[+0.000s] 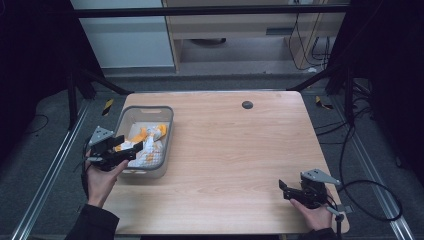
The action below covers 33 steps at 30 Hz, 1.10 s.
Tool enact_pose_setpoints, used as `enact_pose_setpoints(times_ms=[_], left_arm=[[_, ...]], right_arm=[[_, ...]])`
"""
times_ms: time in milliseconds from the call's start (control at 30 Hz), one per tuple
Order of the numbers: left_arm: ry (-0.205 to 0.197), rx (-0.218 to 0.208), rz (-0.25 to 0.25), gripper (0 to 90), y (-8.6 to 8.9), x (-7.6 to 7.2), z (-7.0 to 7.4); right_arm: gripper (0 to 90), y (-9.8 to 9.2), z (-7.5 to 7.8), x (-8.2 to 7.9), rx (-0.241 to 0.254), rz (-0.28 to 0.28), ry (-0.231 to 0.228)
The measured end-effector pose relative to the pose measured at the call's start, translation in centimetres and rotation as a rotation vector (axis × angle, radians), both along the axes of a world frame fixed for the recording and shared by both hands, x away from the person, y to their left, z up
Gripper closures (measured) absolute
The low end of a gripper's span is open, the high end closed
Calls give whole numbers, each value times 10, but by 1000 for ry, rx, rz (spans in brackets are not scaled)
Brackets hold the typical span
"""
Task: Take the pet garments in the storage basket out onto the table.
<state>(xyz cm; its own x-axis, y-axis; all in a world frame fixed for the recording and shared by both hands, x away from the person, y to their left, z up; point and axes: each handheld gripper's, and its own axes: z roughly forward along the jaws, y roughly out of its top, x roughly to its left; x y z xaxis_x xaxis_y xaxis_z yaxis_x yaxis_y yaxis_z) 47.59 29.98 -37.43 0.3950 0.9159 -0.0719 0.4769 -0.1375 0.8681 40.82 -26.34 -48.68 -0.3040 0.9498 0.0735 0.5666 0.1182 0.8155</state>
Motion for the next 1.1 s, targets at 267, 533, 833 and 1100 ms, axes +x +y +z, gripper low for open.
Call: enact_pose_setpoints(times_ms=[267,533,833,1100], left_arm=[[32,26,-5,235,-4,13,1],[55,41,1,231,-6,22,1],[94,62,-2,228,-9,33,-3],[149,97,-5,224,-11,43,-8]], right_arm=[[143,0,0,0,3,1,5],[143,0,-1,1,-5,4,2],[143,0,-1,1,-5,7,7],[143,0,-2,1,-10,12,9]])
